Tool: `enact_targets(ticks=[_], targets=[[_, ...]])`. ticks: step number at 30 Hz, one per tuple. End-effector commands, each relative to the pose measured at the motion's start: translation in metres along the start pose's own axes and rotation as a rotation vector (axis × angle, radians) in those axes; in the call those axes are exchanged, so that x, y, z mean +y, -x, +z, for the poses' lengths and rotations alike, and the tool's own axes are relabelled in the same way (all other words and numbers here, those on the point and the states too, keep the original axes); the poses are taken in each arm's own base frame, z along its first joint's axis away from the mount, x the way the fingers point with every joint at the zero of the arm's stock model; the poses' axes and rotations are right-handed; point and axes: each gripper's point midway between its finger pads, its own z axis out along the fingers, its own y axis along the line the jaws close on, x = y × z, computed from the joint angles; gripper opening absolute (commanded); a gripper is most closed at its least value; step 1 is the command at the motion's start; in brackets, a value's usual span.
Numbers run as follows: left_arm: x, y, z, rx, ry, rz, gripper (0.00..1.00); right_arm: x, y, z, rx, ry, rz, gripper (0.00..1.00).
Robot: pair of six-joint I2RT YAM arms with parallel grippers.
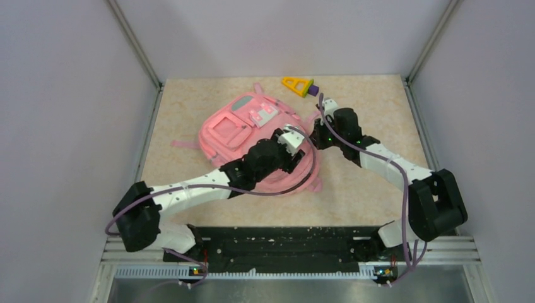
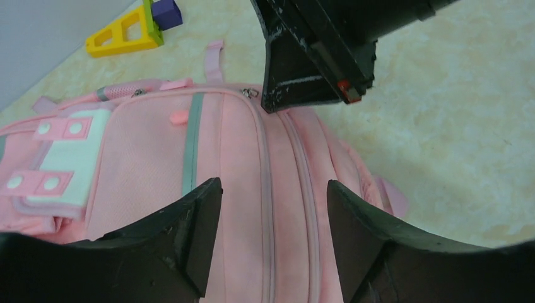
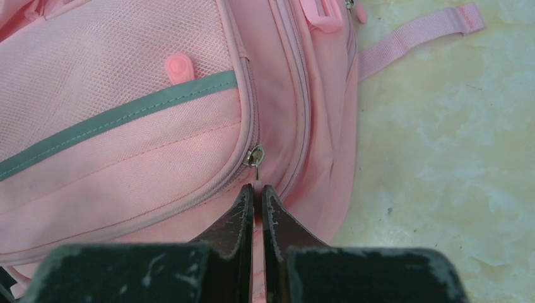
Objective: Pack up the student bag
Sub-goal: Zip the student bag at the center of the board.
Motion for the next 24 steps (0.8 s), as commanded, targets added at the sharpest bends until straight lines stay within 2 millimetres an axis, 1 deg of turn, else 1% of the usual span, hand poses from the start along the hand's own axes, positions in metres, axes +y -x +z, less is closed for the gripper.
enact_targets(ticks=[1, 4, 7, 9, 11, 12, 14, 15, 16, 18, 19, 22, 24], targets=[[0.005, 0.017, 0.034, -0.002, 0.072, 0.04, 0.67, 0.0, 0.022, -0.013, -0.073, 0.003, -0.017, 0.0], [0.017, 0.007, 0.052, 0.051, 0.165, 0.093, 0.69, 0.001, 0.023, -0.014, -0.078, 0.007, -0.017, 0.0], [0.03, -0.004, 0.06, 0.065, 0.26, 0.127, 0.69, 0.001, 0.025, -0.015, -0.082, 0.005, -0.018, 0.0], [0.033, -0.011, 0.064, 0.068, 0.276, 0.164, 0.69, 0.001, 0.026, -0.017, -0.086, 0.007, -0.02, 0.0], [0.033, -0.017, 0.067, 0.072, 0.279, 0.194, 0.66, 0.003, 0.025, -0.017, -0.085, 0.019, -0.023, 0.0], [0.034, -0.022, 0.068, 0.084, 0.283, 0.205, 0.61, 0.004, 0.025, -0.018, -0.086, 0.022, -0.026, 0.0], [0.037, -0.029, 0.068, 0.098, 0.303, 0.219, 0.44, 0.005, 0.026, -0.019, -0.088, 0.024, -0.028, 0.0], [0.04, -0.032, 0.066, 0.104, 0.317, 0.223, 0.3, 0.005, 0.026, -0.019, -0.09, 0.025, -0.03, 0.0], [0.041, -0.034, 0.065, 0.104, 0.326, 0.225, 0.18, 0.005, 0.027, -0.02, -0.091, 0.029, -0.036, 0.0], [0.039, -0.037, 0.059, 0.1, 0.322, 0.23, 0.02, 0.008, 0.026, -0.02, -0.089, 0.049, -0.059, 0.0], [0.037, -0.038, 0.055, 0.098, 0.31, 0.235, 0.0, 0.011, 0.026, -0.02, -0.089, 0.066, -0.072, 0.0], [0.026, -0.04, 0.04, 0.079, 0.241, 0.243, 0.0, 0.019, 0.029, -0.021, -0.102, 0.119, -0.114, 0.0], [0.018, -0.038, 0.026, 0.058, 0.178, 0.229, 0.0, 0.018, 0.031, -0.02, -0.103, 0.114, -0.13, 0.0]])
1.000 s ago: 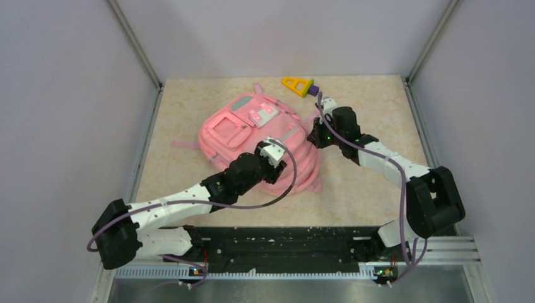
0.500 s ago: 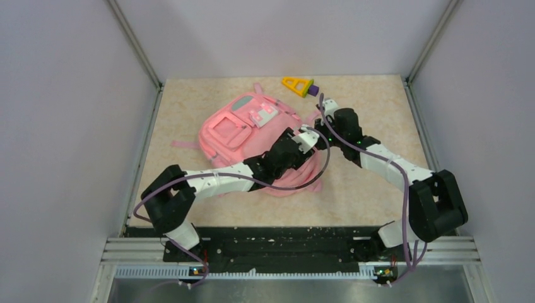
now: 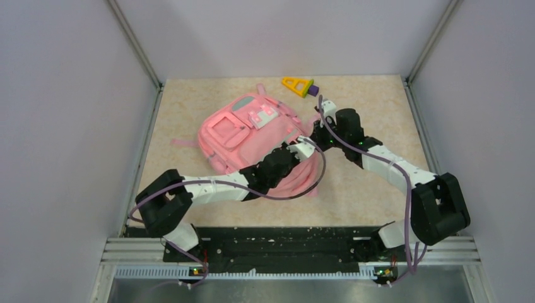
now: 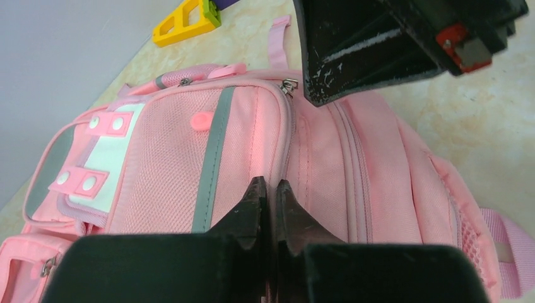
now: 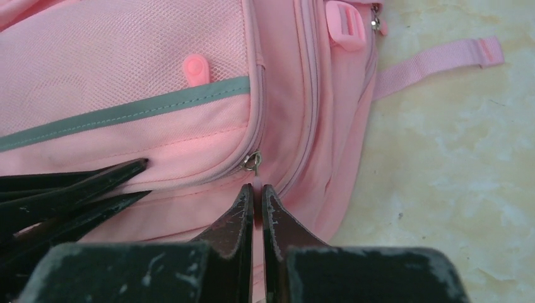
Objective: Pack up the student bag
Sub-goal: Zip the student bag at the center of the board, then reset both arms
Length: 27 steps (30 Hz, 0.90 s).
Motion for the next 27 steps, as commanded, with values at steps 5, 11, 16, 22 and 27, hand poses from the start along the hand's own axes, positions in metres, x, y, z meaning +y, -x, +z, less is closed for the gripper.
enact_targets(ticks=[5, 11, 16, 22, 27], targets=[[-0.01, -0.005, -0.066, -0.051, -0.207, -0.046, 0.0, 0.006, 0.035, -0.002, -0.082, 0.063, -0.145, 0.0], [-0.018, -0.02, -0.092, -0.019, -0.297, -0.075, 0.0, 0.028, 0.047, 0.023, -0.072, 0.154, -0.236, 0.0], [-0.015, -0.028, -0.096, -0.01, -0.281, -0.09, 0.0, 0.041, 0.049, 0.045, -0.075, 0.173, -0.238, 0.0], [-0.01, -0.023, -0.092, -0.023, -0.25, -0.12, 0.03, 0.04, 0.06, 0.036, -0.132, 0.136, -0.227, 0.07], [-0.002, -0.012, -0.089, -0.039, -0.223, -0.191, 0.74, 0.03, 0.06, 0.02, -0.145, 0.065, -0.209, 0.73]])
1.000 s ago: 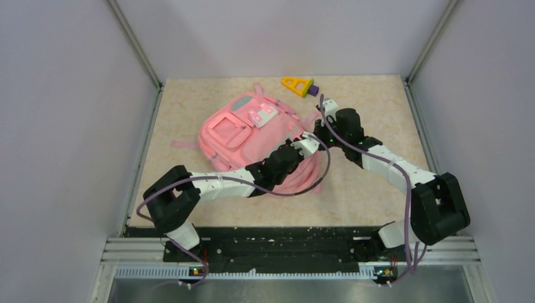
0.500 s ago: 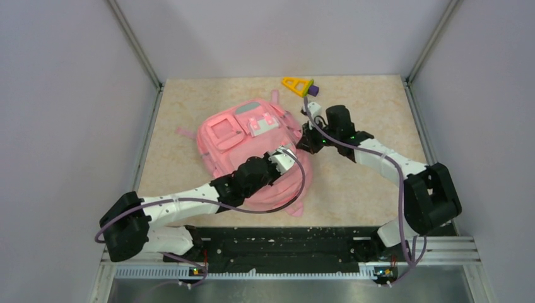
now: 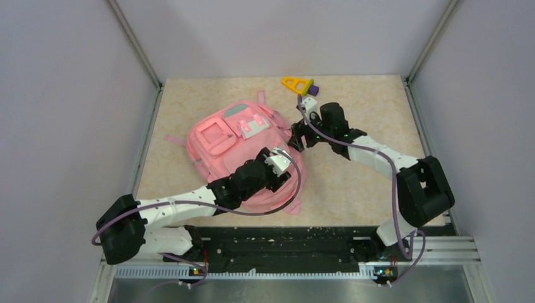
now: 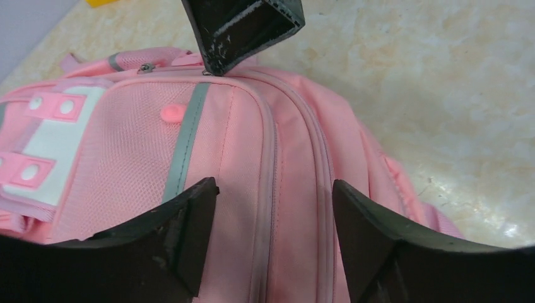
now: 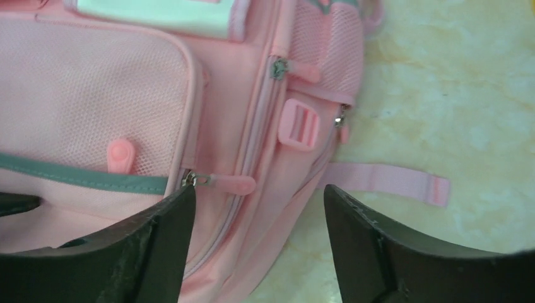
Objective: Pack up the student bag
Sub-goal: Reset both arms
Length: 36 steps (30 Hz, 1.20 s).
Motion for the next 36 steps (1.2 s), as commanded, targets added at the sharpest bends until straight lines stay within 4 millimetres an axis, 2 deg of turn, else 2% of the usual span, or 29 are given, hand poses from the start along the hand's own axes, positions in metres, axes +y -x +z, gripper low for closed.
enact_targets(ticks=[1, 3, 6, 9, 11, 15, 18, 19, 20, 21, 23, 26, 28, 32, 36], targets=[[-0.003, 0.02, -0.004, -0.053, -0.029, -0.103, 0.77, -0.019, 0.051, -0.028, -0.174, -0.134, -0.05, 0.75], [0.001, 0.029, -0.005, -0.073, -0.04, -0.141, 0.8, -0.03, 0.049, -0.038, -0.175, -0.171, -0.019, 0.77], [0.023, 0.04, -0.006, -0.094, -0.02, -0.222, 0.84, -0.056, 0.043, -0.056, -0.176, -0.24, 0.069, 0.78], [0.063, 0.042, -0.007, -0.102, 0.062, -0.358, 0.87, -0.081, 0.037, -0.076, -0.181, -0.32, 0.15, 0.78], [0.1, 0.043, -0.015, -0.126, 0.161, -0.457, 0.87, -0.098, 0.03, -0.092, -0.181, -0.37, 0.21, 0.78], [0.168, 0.052, -0.048, -0.2, 0.372, -0.644, 0.88, -0.126, 0.027, -0.142, -0.242, -0.491, 0.337, 0.78], [0.211, 0.054, -0.079, -0.26, 0.476, -0.752, 0.9, -0.128, 0.037, -0.177, -0.319, -0.568, 0.342, 0.79], [0.224, 0.052, -0.09, -0.269, 0.517, -0.779, 0.9, -0.127, 0.043, -0.189, -0.346, -0.603, 0.33, 0.92], [0.233, 0.048, -0.102, -0.268, 0.554, -0.8, 0.91, -0.127, 0.048, -0.201, -0.376, -0.637, 0.318, 0.98], [0.24, 0.048, -0.113, -0.27, 0.585, -0.808, 0.91, -0.125, 0.054, -0.213, -0.413, -0.666, 0.301, 0.99], [0.245, 0.048, -0.135, -0.269, 0.639, -0.8, 0.91, -0.12, 0.064, -0.232, -0.499, -0.704, 0.258, 0.99], [0.245, 0.043, -0.161, -0.255, 0.715, -0.78, 0.93, -0.111, 0.062, -0.248, -0.601, -0.726, 0.212, 0.99], [0.243, 0.031, -0.172, -0.234, 0.758, -0.773, 0.94, -0.11, 0.052, -0.256, -0.642, -0.763, 0.203, 0.99], [0.236, 0.009, -0.181, -0.198, 0.804, -0.766, 0.94, -0.106, 0.034, -0.262, -0.686, -0.794, 0.189, 0.99], [0.233, 0.006, -0.182, -0.188, 0.794, -0.771, 0.94, -0.104, 0.031, -0.265, -0.689, -0.803, 0.193, 0.99]])
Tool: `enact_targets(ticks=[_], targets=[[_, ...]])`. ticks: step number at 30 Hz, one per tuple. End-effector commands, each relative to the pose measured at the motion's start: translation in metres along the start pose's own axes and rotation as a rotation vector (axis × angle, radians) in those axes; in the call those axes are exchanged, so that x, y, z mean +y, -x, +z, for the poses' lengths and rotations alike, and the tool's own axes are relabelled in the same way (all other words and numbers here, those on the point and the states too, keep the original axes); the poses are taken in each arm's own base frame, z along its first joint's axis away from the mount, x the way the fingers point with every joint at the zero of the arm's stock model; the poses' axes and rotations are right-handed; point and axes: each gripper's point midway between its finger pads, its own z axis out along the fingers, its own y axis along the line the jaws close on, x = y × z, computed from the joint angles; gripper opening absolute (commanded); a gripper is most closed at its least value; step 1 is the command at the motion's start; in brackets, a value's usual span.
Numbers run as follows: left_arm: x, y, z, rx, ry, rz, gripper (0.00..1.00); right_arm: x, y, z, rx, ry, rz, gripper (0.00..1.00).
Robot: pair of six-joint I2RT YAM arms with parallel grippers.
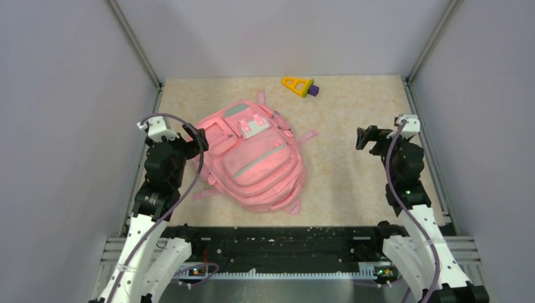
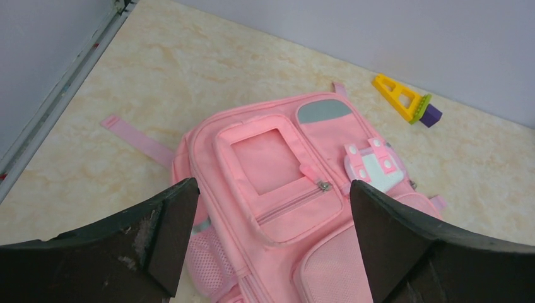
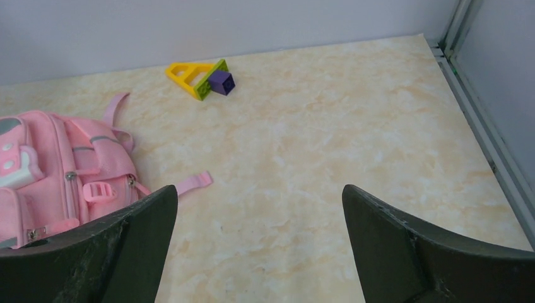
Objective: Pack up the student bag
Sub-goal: Reset both arms
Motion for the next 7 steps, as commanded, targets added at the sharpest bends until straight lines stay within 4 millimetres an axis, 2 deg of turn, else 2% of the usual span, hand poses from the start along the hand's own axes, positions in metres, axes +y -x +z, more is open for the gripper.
enact_targets(ticks=[1, 7], targets=[[0.0099, -0.0098, -0.0007, 0.033, 0.043, 0.014, 0.94, -0.0009, 0.0302, -0.0028, -0.109, -0.018, 0.002, 0.99], [0.0108, -0.0063, -0.0032, 0.034, 0.054, 0.009, 0.95, -0.0016, 0.0353, -0.006, -0.12, -0.024, 0.001, 0.99]])
